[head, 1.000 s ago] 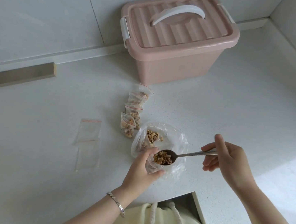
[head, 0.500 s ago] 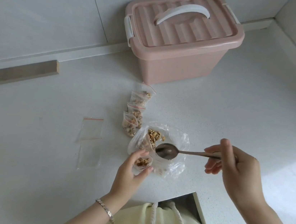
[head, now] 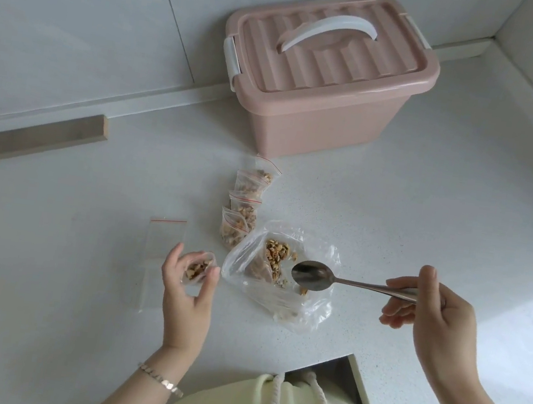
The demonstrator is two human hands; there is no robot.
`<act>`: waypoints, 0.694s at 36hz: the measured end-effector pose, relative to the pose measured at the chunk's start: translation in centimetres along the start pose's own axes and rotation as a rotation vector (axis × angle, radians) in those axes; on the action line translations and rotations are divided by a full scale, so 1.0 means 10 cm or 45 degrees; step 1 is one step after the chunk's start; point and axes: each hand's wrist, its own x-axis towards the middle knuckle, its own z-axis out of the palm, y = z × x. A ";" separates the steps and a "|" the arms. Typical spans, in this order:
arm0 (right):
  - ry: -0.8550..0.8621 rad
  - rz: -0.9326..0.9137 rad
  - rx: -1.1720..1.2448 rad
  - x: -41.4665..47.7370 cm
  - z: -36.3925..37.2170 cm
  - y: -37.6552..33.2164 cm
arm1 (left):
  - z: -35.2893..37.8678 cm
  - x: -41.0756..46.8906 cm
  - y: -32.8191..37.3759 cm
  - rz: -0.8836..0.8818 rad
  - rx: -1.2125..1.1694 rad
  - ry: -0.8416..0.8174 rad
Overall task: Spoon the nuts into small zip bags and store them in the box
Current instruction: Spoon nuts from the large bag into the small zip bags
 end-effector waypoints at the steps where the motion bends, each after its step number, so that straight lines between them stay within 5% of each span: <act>1: -0.001 0.004 0.000 0.00 0.01 0.01 | 0.02 0.03 -0.01 -0.014 0.012 0.032; 10: -0.018 0.043 -0.043 0.00 0.05 0.14 | 0.20 0.24 -0.26 -0.426 0.240 -0.114; 20: -0.050 0.067 -0.026 0.00 0.09 0.21 | 0.27 0.39 -0.20 -0.223 0.373 -0.136; 25: -0.057 0.052 -0.051 -0.01 0.13 0.23 | 0.27 0.64 -0.24 -0.403 0.567 -0.350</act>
